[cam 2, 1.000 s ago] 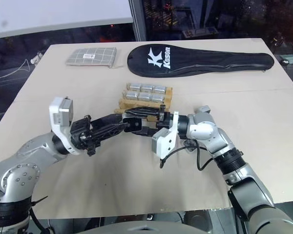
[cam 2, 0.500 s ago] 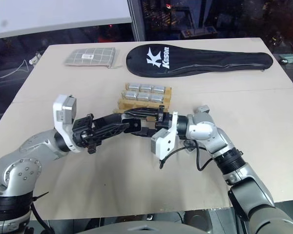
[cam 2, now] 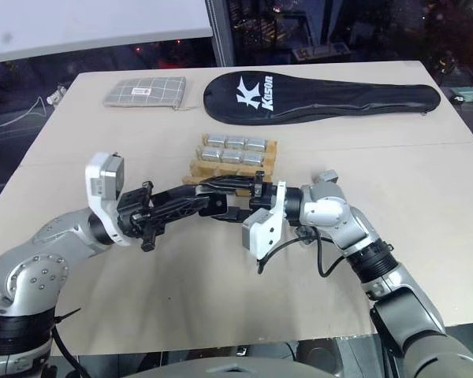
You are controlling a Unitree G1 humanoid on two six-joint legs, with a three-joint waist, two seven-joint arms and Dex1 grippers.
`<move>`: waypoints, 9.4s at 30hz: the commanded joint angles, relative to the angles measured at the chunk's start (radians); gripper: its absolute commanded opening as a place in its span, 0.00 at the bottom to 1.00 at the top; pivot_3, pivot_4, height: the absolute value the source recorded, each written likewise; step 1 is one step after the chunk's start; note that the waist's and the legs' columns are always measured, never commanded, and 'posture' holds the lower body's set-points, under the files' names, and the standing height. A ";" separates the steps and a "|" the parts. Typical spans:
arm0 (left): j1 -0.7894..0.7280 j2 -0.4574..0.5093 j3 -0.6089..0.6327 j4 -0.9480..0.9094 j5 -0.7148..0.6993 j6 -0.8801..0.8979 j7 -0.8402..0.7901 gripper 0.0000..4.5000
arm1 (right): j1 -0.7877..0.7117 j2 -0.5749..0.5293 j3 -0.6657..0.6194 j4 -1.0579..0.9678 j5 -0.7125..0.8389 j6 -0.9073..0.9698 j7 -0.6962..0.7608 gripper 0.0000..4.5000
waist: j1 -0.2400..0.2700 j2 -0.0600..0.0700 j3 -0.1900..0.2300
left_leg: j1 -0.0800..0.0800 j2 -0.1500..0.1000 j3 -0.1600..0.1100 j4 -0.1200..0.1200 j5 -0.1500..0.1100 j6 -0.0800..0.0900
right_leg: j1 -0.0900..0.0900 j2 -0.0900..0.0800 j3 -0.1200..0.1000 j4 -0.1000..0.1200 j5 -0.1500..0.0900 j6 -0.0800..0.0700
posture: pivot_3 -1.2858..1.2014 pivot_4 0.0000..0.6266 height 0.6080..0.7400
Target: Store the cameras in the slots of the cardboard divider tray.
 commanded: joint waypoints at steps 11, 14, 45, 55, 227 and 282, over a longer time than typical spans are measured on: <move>-0.072 -0.018 0.038 0.161 0.234 -0.272 -0.088 0.15 | 0.258 -0.165 -0.094 -0.263 0.362 0.378 0.079 0.99 | 0.013 0.000 0.000 | -0.001 0.000 0.000 0.000 0.000 0.000 | 0.000 -0.001 0.000 -0.001 0.000 0.000 | 0.52 0.24 1.00; -0.123 -0.025 0.050 0.316 0.304 -0.413 -0.173 0.15 | 0.399 -0.282 -0.152 -0.394 0.618 0.695 0.125 0.99 | 0.018 0.000 0.000 | -0.001 0.000 -0.001 0.000 0.000 0.000 | 0.000 -0.001 -0.001 -0.002 0.000 0.000 | 0.52 0.24 1.00; -0.865 -0.134 -0.073 1.683 0.728 -0.978 -0.695 0.15 | 0.808 -0.426 -0.529 -0.705 1.092 1.187 0.214 0.99 | 0.026 -0.014 0.006 | -0.005 -0.001 0.000 0.006 -0.002 0.003 | 0.002 -0.002 -0.008 -0.004 0.004 0.005 | 0.52 0.24 1.00; -0.918 -0.155 -0.070 1.717 0.812 -1.005 -0.655 0.15 | 0.826 -0.393 -0.539 -0.734 1.076 1.194 0.180 0.99 | 0.026 -0.014 0.006 | -0.005 -0.001 0.000 0.009 -0.002 0.004 | 0.002 -0.001 -0.008 -0.001 0.005 0.006 | 0.52 0.24 1.00; -0.185 0.134 -0.120 0.324 0.223 0.013 -0.322 0.77 | 0.011 -0.027 -0.040 0.199 -0.409 -0.284 -0.404 0.42 | -0.003 -0.011 0.008 | -0.003 0.016 0.027 0.000 0.001 -0.002 | -0.012 0.016 0.018 -0.004 0.018 -0.003 | 0.52 0.24 1.00; -0.293 0.118 -0.197 0.435 0.333 -0.013 -0.477 0.18 | 0.005 0.004 0.051 0.173 -0.299 -0.098 -0.378 0.65 | -0.027 -0.012 0.008 | -0.002 0.017 0.030 0.001 0.002 -0.003 | -0.014 0.018 0.022 0.001 0.019 -0.003 | 0.52 0.24 1.00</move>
